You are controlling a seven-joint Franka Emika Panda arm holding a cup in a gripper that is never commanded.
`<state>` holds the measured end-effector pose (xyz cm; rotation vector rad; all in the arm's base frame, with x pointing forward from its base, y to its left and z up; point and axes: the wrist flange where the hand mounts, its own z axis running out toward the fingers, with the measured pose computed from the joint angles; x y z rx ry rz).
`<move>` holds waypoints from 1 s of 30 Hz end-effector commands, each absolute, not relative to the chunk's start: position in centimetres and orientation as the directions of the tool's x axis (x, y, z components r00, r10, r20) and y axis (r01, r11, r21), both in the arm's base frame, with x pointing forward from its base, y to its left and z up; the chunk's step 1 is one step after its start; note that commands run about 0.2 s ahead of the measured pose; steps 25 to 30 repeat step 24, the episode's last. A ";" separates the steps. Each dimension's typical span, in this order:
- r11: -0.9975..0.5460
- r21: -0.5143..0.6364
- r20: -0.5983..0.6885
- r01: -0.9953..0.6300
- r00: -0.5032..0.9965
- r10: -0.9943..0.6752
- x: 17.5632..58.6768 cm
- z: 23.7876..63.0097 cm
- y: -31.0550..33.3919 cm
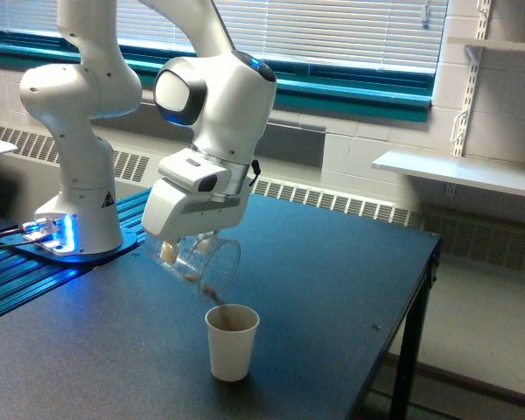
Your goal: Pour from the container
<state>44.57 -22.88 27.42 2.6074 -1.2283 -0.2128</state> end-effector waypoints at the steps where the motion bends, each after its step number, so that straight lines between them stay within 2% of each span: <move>1: -0.637 0.288 -0.033 -0.715 0.658 -0.753 44.7 27.9 -22.2; 30: -0.630 0.268 -0.010 -0.729 0.652 -0.758 44.2 28.5 -21.4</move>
